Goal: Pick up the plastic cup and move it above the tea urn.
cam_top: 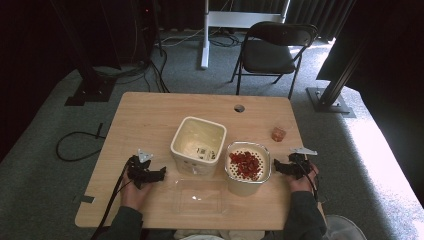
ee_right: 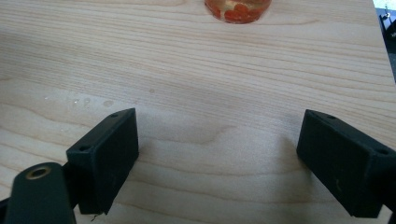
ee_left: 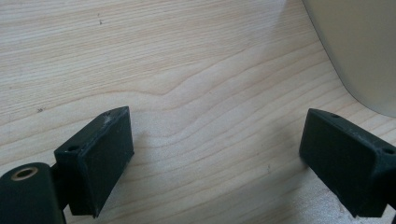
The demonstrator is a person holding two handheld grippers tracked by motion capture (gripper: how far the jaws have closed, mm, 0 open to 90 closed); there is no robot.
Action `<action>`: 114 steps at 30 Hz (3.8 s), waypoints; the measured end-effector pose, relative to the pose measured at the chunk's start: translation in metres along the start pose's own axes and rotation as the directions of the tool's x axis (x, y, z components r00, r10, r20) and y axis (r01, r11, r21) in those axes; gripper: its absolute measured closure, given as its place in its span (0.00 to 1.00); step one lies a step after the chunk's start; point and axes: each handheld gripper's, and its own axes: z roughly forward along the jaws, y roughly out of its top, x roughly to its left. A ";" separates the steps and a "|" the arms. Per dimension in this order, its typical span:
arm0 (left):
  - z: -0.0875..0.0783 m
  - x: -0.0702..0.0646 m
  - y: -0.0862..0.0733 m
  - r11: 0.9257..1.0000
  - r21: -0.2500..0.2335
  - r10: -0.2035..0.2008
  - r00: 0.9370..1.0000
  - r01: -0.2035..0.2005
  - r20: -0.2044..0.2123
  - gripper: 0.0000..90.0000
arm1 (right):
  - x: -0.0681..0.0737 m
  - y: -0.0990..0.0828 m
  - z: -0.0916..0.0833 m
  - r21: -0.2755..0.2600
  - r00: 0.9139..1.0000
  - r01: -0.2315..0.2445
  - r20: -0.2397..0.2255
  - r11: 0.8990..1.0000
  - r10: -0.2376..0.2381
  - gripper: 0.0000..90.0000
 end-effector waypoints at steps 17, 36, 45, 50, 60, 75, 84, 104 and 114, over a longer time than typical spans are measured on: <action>-0.005 0.009 0.006 1.000 0.013 0.006 1.000 -0.006 0.006 0.46 | 0.000 0.000 0.000 0.000 1.000 0.000 0.000 1.000 0.000 0.14; -0.049 -0.014 0.013 0.997 -0.058 0.049 0.995 -0.043 0.092 0.50 | 0.000 0.000 0.000 0.000 1.000 -0.002 0.003 1.000 0.002 0.14; -0.076 -0.033 0.026 0.990 -0.110 0.106 0.982 -0.090 0.155 0.47 | 0.000 0.000 0.000 0.000 1.000 -0.002 0.003 1.000 0.002 0.14; -0.085 -0.050 0.032 0.983 -0.126 0.154 0.971 -0.132 0.185 0.46 | 0.000 0.000 0.000 0.000 1.000 -0.003 0.003 1.000 0.003 0.14; -0.085 -0.077 0.033 0.977 -0.098 0.208 0.950 -0.190 0.233 0.47 | 0.000 0.000 0.000 -0.001 1.000 -0.003 0.004 1.000 0.003 0.14; -0.067 -0.096 0.023 0.973 0.003 0.223 0.940 -0.232 0.256 0.53 | 0.000 0.000 0.000 -0.001 1.000 -0.003 0.004 1.000 0.003 0.14; -0.060 -0.096 0.020 0.966 0.061 0.230 0.943 -0.252 0.241 0.66 | 0.000 0.000 0.000 -0.001 1.000 -0.004 0.005 1.000 0.004 0.14; -0.056 -0.066 0.020 0.982 0.089 0.139 0.962 -0.163 0.235 0.82 | 0.000 0.000 0.000 -0.001 1.000 -0.004 0.005 1.000 0.004 0.14; -0.051 -0.066 0.021 0.981 0.105 0.135 0.959 -0.165 0.250 0.82 | 0.000 0.000 0.000 -0.001 1.000 -0.004 0.005 1.000 0.004 0.14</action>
